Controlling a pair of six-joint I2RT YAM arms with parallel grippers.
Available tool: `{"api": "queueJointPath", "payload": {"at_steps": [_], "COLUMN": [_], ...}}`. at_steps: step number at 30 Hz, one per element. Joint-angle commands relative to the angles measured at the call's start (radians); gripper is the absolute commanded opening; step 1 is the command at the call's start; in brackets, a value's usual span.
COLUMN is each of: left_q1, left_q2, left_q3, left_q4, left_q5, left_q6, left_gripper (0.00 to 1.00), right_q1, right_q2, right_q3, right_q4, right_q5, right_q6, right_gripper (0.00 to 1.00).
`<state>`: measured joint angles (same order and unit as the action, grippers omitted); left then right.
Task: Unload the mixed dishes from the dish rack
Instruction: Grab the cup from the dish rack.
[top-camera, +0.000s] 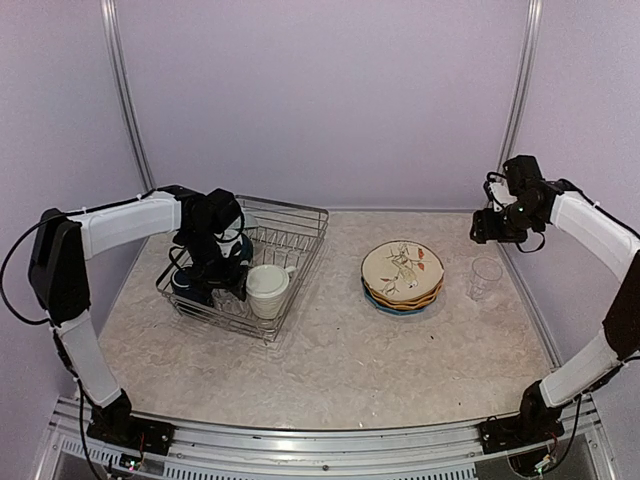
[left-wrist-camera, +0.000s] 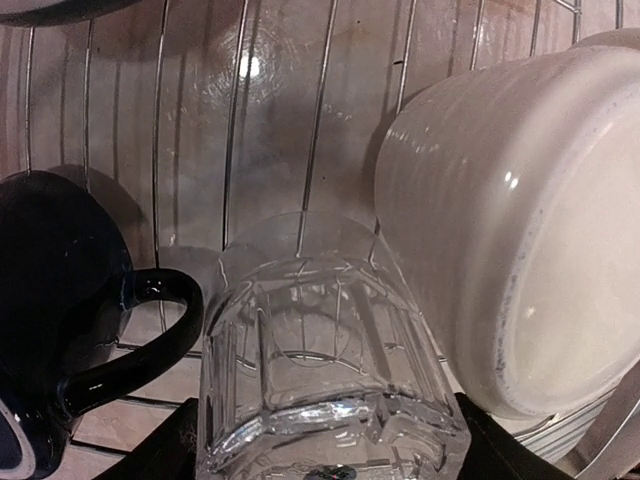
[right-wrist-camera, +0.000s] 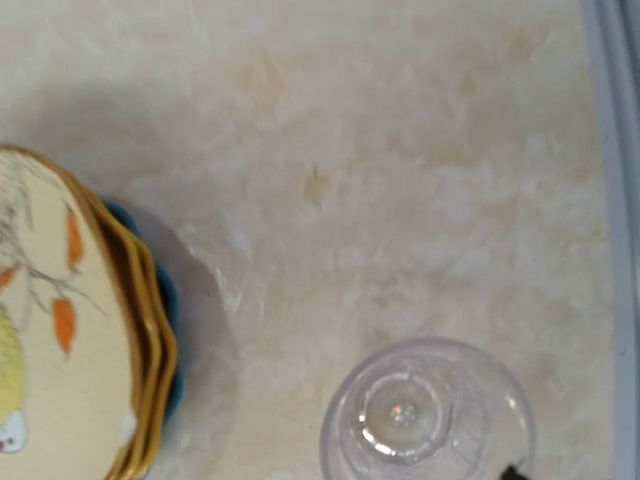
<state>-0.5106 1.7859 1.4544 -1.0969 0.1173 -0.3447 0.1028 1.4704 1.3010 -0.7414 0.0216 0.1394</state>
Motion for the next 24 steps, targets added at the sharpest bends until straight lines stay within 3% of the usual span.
{"api": "queueJointPath", "payload": {"at_steps": [1, 12, 24], "left_q1": [-0.008, -0.023, -0.003], "left_q2": [0.028, -0.056, -0.223], "left_q3": [0.018, 0.111, 0.236], "left_q4": [-0.025, -0.125, -0.188], "left_q5": [-0.042, -0.09, -0.064], "left_q6": [0.021, 0.007, -0.028], "left_gripper": [0.73, 0.33, 0.21], "right_q1": [0.01, 0.014, 0.068], "right_q2": [-0.091, -0.153, -0.168], "right_q3": [0.023, 0.038, 0.003], "right_q4": [0.009, 0.035, 0.205], "right_q5": [-0.01, -0.087, -0.305], "right_q6": [-0.013, 0.007, 0.123], "right_gripper": [0.77, 0.8, 0.8]}}
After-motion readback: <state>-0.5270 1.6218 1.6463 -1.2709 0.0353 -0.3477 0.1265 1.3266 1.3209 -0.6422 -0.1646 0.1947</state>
